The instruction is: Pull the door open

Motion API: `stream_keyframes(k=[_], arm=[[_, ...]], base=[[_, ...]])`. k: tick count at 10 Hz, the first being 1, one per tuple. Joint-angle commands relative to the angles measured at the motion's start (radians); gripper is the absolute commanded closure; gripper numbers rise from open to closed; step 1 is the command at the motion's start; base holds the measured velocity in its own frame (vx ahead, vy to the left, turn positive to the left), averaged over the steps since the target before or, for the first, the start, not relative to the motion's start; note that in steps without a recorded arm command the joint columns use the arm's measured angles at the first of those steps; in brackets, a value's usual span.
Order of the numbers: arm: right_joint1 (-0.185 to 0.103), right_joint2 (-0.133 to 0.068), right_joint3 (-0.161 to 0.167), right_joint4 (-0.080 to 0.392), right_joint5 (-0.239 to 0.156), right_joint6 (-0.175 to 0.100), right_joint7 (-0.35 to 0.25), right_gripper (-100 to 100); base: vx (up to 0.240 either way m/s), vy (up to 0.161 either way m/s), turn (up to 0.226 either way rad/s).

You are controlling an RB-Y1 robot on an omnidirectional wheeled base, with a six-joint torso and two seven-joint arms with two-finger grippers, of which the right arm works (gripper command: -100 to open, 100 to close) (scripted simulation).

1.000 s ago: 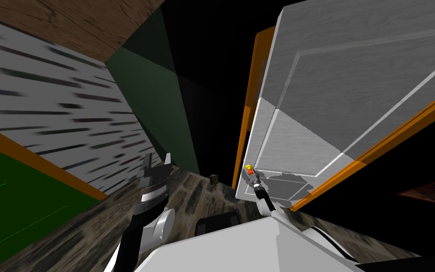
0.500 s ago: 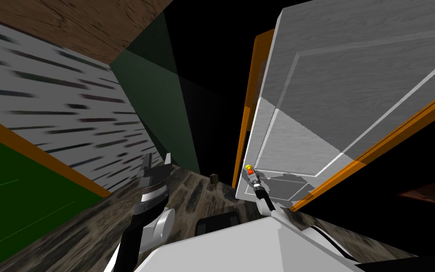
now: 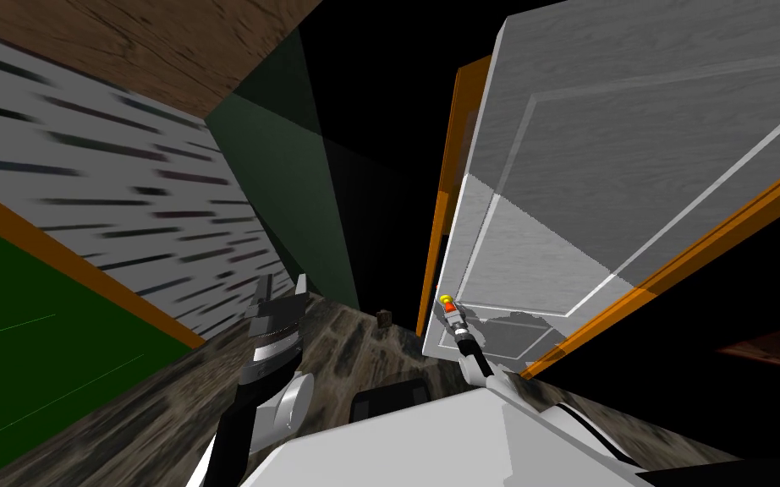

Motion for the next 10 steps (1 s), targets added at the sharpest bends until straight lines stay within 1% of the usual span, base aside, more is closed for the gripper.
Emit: stream_keyframes(k=[1, 2, 3, 4, 5, 6, 7, 9, 10], arm=[[0.0, 0.001, 0.004, 0.003, -0.008, 0.0, -0.05, 100], [0.0, 0.001, 0.004, 0.003, -0.008, 0.0, -0.066, 100], [-0.001, 0.0, 0.007, 0.004, -0.013, 0.0, -0.101, 100], [-0.001, 0.0, 0.007, 0.004, -0.013, 0.0, -0.106, 100], [-0.002, -0.001, 0.01, 0.005, -0.017, 0.0, -0.143, 100], [-0.003, -0.002, 0.013, 0.006, -0.021, 0.0, -0.17, 100], [-0.003, -0.002, 0.013, 0.006, -0.021, 0.0, -0.179, 100], [-0.005, -0.003, 0.018, 0.008, -0.029, -0.001, -0.241, 100], [-0.005, -0.003, 0.018, 0.008, -0.029, -0.001, -0.252, 100]], base=[[-0.037, -0.009, 0.034], [-0.026, -0.008, 0.016], [-0.025, 0.0, 0.025], [-0.02, -0.003, 0.011], [-0.021, -0.007, 0.02], [-0.032, -0.011, 0.035], [-0.022, -0.008, 0.015], [-0.029, -0.007, 0.024], [-0.023, -0.008, 0.013]])
